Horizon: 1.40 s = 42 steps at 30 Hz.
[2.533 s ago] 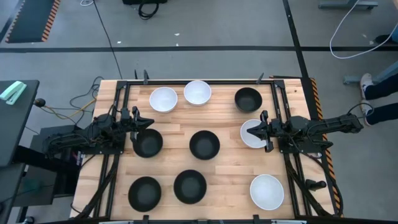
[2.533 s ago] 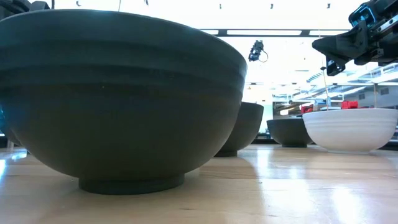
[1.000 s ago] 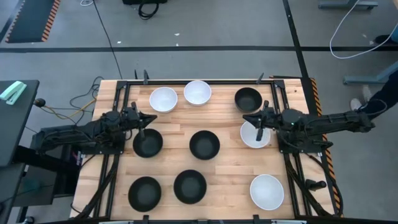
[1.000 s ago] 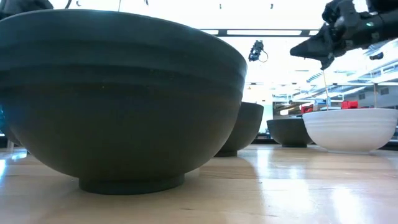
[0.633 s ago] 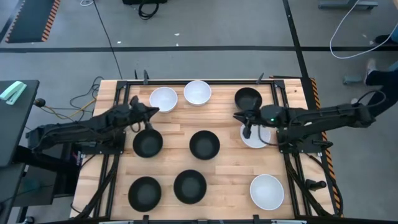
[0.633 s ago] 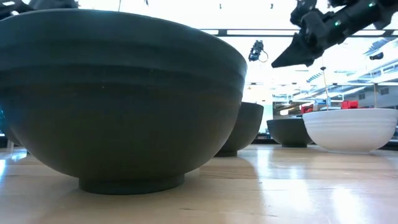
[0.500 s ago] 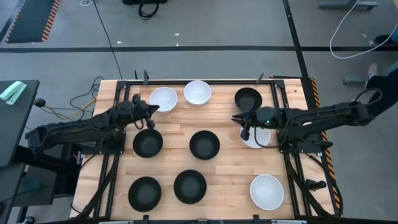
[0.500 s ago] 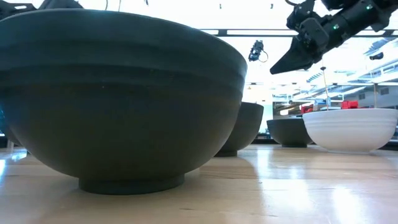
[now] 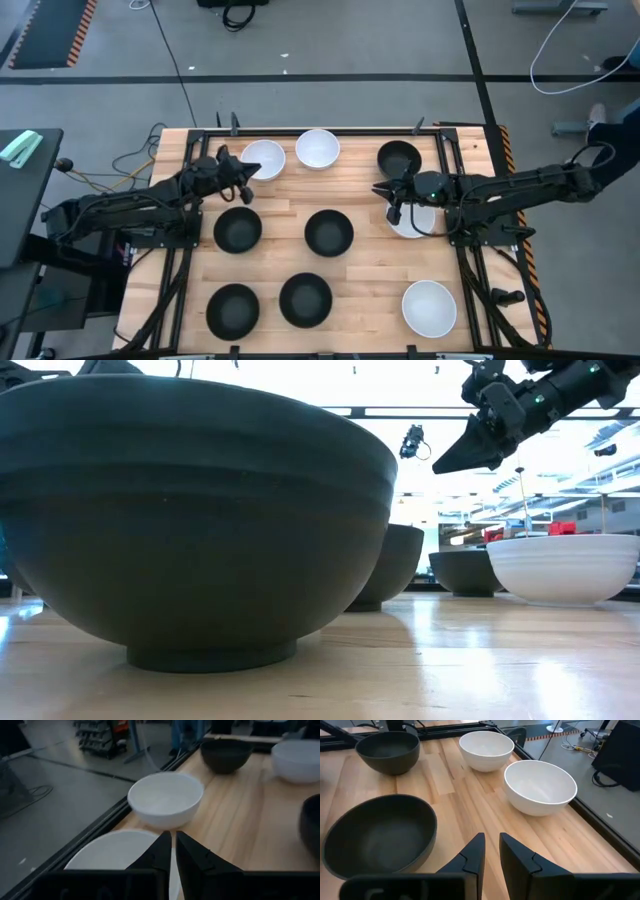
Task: Nest bowls inside each other
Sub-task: Stack the black bowl on top of the white bowl
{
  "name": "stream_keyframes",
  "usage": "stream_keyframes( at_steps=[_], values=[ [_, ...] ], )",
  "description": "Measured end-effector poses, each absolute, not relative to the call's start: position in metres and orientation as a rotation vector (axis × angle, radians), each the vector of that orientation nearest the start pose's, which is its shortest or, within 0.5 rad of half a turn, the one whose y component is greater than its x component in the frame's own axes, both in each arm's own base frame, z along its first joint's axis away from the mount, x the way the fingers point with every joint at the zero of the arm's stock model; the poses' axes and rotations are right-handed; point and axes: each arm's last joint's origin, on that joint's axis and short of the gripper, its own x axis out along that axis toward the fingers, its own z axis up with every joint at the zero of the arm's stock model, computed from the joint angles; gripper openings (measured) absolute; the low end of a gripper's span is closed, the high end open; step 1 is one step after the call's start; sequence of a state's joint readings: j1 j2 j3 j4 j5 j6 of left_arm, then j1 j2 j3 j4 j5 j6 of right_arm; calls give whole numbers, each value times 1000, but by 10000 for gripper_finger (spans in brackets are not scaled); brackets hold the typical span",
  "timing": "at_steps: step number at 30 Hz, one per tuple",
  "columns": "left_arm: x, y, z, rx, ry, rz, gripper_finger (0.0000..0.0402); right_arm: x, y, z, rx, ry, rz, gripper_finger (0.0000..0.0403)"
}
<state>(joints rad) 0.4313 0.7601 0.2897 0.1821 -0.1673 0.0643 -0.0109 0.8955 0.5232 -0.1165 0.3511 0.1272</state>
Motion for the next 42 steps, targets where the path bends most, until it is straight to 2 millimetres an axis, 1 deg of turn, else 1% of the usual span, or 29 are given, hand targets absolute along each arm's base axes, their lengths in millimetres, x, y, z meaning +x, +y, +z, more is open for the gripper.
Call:
stream_keyframes(
  at_steps=[5, 9, 12, 17, 20, 25, 28, 33, 42],
  values=[
    [151, 72, 203, 15, 276, 531, 47, 187, -19, 232, 48, 461, -425, 64],
    [154, 67, 206, 3, 235, 448, 55, 182, -35, 234, 79, 453, -514, 65],
    [157, 64, 209, 12, 201, 419, 59, 179, -49, 237, 108, 466, -555, 67],
    [159, 58, 211, 19, 182, 386, 65, 175, -68, 250, 166, 475, -573, 68],
    [160, 55, 212, 21, 177, 367, 68, 170, -77, 258, 203, 510, -577, 68],
    [163, 49, 217, 32, 121, 330, 74, 163, -88, 268, 281, 591, -606, 71],
    [164, 45, 219, 36, 104, 306, 77, 161, -94, 271, 344, 670, -628, 78],
    [166, 40, 221, 57, 86, 275, 77, 166, -101, 272, 433, 803, -664, 91],
    [166, 39, 221, 58, 81, 269, 82, 190, -115, 266, 518, 1002, -679, 92]
  ],
)
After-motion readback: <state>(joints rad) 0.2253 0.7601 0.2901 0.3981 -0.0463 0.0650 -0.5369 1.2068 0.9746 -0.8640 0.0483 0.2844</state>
